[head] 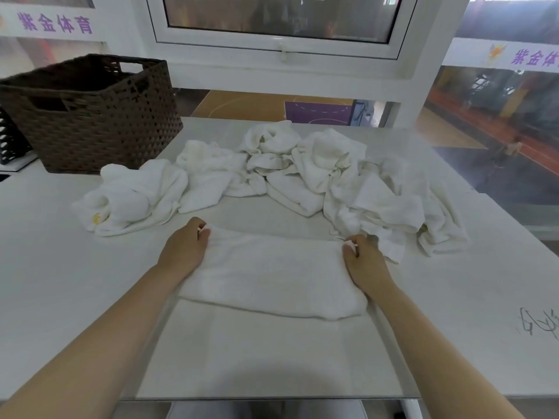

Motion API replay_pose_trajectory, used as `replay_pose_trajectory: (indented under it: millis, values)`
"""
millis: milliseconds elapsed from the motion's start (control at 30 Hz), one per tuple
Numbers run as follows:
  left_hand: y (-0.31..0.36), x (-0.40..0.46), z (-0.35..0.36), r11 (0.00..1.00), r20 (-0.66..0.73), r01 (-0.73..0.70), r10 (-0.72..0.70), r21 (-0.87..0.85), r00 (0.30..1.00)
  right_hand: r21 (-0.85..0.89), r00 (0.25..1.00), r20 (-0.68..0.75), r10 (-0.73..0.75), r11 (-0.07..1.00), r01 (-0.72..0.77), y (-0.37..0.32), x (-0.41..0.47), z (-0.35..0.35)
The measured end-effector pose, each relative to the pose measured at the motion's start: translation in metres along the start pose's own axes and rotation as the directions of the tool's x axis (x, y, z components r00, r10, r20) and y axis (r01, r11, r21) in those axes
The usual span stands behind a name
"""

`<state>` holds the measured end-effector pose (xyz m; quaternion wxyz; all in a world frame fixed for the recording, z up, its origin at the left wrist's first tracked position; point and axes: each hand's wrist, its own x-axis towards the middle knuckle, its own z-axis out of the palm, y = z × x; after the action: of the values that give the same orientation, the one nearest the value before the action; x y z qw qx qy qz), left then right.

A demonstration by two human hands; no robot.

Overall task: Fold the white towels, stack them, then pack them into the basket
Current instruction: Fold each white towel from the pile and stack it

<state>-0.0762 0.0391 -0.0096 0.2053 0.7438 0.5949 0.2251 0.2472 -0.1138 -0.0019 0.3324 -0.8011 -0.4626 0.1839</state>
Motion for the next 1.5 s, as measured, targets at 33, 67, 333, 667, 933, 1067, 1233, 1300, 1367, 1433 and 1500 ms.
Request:
replay_pose_trajectory:
  millis: [33, 67, 333, 667, 933, 1067, 1233, 1300, 1367, 1433, 1500]
  values:
    - [0.0, -0.001, 0.0, 0.998, -0.007, -0.011, 0.011, 0.057, 1.0, -0.014, 1.0, 0.026, 0.003, 1.0, -0.002, -0.003, -0.002, -0.001]
    - [0.001, -0.003, -0.002, 0.991, -0.008, -0.025, 0.026, 0.129, 1.0, -0.019, 0.998, 0.064, 0.005, 1.0, -0.004, -0.007, -0.005, -0.003]
    - [0.056, -0.054, 0.015, 0.899, 0.09, -0.393, 0.383, 0.191, 0.919, -0.324, 0.911, 0.143, -0.388, 0.851, 0.413, -0.048, -0.046, 0.014]
    - [0.014, -0.06, 0.017, 0.863, 0.365, -0.397, 0.277, 0.312, 0.889, -0.509, 0.893, 0.353, -0.28, 0.743, 0.435, -0.015, -0.04, 0.048]
    - [0.004, -0.057, 0.002, 0.88, 0.38, -0.277, 0.122, 0.386, 0.917, -0.219, 0.952, 0.266, -0.15, 0.953, 0.211, 0.018, -0.027, 0.008]
    - [0.044, -0.061, 0.014, 0.856, 0.359, -0.323, 0.177, 0.403, 0.916, 0.183, 0.998, 0.058, 0.037, 0.982, -0.047, 0.007, -0.017, -0.008]
    - [0.098, -0.094, 0.048, 0.824, 0.401, -0.549, 0.46, 0.139, 0.792, 0.086, 0.987, 0.072, 0.146, 0.985, -0.152, 0.011, 0.006, -0.015]
    - [0.119, -0.109, 0.061, 0.769, 0.398, -0.637, 0.568, 0.056, 0.72, -0.014, 0.976, 0.138, 0.167, 0.986, -0.167, 0.008, 0.014, -0.018]
    - [0.135, -0.121, 0.075, 0.714, 0.404, -0.701, 0.64, 0.001, 0.653, -0.107, 0.965, 0.198, 0.174, 0.982, -0.155, 0.002, 0.02, -0.019]
    - [0.147, -0.129, 0.09, 0.622, 0.399, -0.783, 0.716, 0.007, 0.573, -0.159, 0.959, 0.224, 0.176, 0.977, -0.142, -0.003, 0.026, -0.018]
    - [0.153, -0.135, 0.104, 0.486, 0.405, -0.868, 0.777, 0.099, 0.482, -0.181, 0.956, 0.234, 0.176, 0.974, -0.135, -0.006, 0.028, -0.017]
